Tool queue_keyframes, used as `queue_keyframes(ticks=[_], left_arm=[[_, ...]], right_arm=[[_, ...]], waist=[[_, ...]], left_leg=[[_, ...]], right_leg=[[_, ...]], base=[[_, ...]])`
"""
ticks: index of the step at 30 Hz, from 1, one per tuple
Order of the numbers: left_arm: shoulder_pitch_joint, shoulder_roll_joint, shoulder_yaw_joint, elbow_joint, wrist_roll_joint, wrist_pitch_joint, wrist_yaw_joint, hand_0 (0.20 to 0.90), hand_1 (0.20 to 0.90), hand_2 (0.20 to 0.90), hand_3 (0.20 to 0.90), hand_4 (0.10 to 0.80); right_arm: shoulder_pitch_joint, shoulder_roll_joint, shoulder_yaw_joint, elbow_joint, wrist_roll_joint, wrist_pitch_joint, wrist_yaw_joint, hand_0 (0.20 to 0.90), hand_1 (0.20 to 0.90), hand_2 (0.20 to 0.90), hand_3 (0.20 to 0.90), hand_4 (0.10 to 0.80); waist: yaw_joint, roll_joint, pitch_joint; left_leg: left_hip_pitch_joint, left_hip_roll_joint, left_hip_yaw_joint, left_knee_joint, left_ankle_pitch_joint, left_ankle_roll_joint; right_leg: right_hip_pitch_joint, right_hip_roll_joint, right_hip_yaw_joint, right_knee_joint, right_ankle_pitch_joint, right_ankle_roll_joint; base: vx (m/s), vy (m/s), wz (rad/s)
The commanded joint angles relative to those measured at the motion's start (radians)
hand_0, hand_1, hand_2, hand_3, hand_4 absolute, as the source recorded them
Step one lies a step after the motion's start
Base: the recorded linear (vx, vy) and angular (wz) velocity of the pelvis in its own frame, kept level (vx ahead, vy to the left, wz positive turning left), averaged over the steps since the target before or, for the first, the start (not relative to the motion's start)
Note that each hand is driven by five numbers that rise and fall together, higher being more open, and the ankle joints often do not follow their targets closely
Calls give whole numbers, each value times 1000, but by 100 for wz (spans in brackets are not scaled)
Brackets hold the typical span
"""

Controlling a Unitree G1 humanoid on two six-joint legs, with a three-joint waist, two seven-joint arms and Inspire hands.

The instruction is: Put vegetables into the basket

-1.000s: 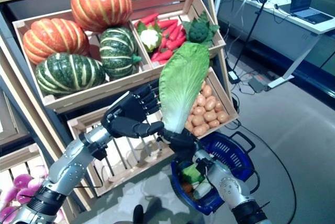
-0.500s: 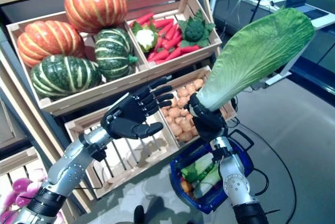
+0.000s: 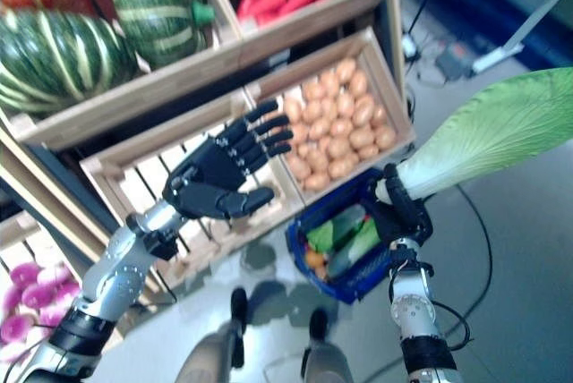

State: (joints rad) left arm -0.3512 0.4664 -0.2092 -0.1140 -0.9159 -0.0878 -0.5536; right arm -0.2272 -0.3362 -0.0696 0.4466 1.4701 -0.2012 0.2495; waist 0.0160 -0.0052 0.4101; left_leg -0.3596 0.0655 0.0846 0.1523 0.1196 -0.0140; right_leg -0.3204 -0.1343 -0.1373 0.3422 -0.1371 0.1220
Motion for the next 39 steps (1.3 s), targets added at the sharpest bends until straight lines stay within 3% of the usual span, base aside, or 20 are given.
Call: queue_keyframes(ticks=[1,7,16,21,30,39], left_arm=[[-85,-30,56,-69,-38,-145,-41,900,900,900,900,800],[-190,-38,42,-71,-46,-166,-40,900,900,900,900,800],[-305,-39,31,-61,-95,-215,-85,900,900,900,900,800],[-366,-42,20,-54,-95,-222,-89,900,900,900,900,800],[-409,-45,15,-55,-134,-270,-62,900,900,900,900,800],[-403,-52,2,-36,-98,-275,9,900,900,900,900,800]], right_arm=[[-108,-58,-75,-88,54,-107,78,300,300,300,300,400],[-239,-108,-72,70,27,-101,90,300,300,300,300,400],[-394,-167,-33,203,33,-2,174,300,300,300,300,400],[-478,-178,-3,284,26,33,163,300,300,300,300,400],[-577,-167,104,403,-194,11,-27,300,300,300,300,400],[-625,-158,187,415,-360,82,-244,300,300,300,300,400]], waist=[[-15,-9,-15],[-3,3,50],[11,27,89],[18,37,91],[32,54,101],[40,58,110]], left_leg=[[-91,-3,-50,258,-200,-40],[-248,-11,-71,447,-266,-38],[-452,-24,-57,694,-358,-11],[-540,-31,-55,811,-416,1],[-655,-50,-62,960,-445,12],[-692,-59,-69,999,-449,10]], right_leg=[[-82,16,27,104,20,-71],[-238,-16,32,328,-52,-88],[-465,-45,46,595,-130,-108],[-565,-51,60,713,-171,-101],[-685,-51,74,860,-202,-115],[-718,-45,80,884,-204,-122]], base=[[-154,-10,13],[-105,17,14],[-37,38,1],[24,17,7],[-5,13,1],[5,1,2]])
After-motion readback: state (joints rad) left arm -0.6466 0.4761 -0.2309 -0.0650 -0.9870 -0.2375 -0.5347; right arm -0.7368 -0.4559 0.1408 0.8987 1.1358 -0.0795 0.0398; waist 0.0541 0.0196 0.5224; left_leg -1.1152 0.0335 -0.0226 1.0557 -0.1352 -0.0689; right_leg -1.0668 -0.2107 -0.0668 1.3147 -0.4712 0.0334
